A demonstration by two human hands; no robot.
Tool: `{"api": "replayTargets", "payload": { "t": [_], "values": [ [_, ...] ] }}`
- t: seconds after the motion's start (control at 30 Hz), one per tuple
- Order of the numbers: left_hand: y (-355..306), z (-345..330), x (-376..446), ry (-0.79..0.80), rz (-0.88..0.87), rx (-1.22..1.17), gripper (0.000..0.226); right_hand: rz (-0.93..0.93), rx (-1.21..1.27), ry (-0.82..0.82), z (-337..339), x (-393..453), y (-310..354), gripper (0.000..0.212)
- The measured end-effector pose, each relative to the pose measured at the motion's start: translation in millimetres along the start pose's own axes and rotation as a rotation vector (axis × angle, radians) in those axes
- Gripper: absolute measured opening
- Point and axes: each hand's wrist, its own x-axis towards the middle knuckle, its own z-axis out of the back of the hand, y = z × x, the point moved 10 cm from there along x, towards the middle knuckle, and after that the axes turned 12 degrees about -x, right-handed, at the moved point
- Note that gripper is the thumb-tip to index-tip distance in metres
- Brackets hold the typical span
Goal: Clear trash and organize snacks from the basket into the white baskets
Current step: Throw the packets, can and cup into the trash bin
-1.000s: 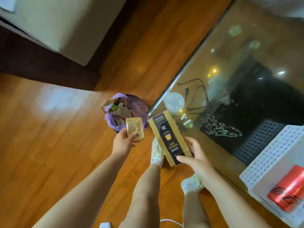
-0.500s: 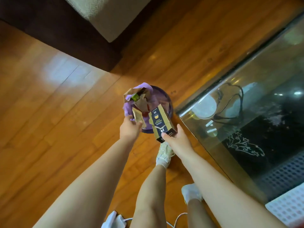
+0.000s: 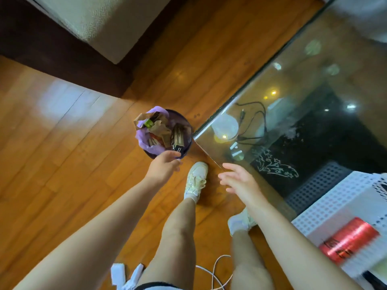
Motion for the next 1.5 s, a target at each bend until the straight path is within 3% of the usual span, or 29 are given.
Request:
{"api": "replayTargets", "payload": {
  "t": [0.17,0.43,0.73,0.9,1.07,1.33,1.5],
  "values": [
    [-36.4,-82.6,-60.8,0.136,-0.088,0.006,0.020,0.083,0.175,-0.250,77.4,-54.6,-40.2,0.027],
    [-38.3,-244.4,-158.9,0.297,-0.095,-0.033,0.021,0.077,0.588,-0.459,171.0,-146.7,-163.5,0.027],
    [-8.1,-404.8,-199.4,0.426,-0.113,0.253,0.024,-0.077,0.782,-0.749,252.1,-224.3,-333.3,0.023],
    [18.6,-452.2,-187.2,0.363,-0.054,0.346,0.053,-0.236,0.536,-0.912,284.3,-231.0,-394.9,0.043],
    [40.3,-482.6,-166.6,0.263,-0.020,0.400,0.069,-0.305,0.307,-0.938,306.7,-206.7,-414.5,0.063],
    [47.1,-502.2,-155.2,0.199,-0.105,0.511,0.054,-0.415,0.074,-0.981,309.8,-188.5,-417.9,0.082],
    [47.0,-500.3,-153.5,0.207,-0.156,0.562,0.051,-0.411,0.077,-0.988,306.1,-183.9,-418.2,0.085]
  ]
}}
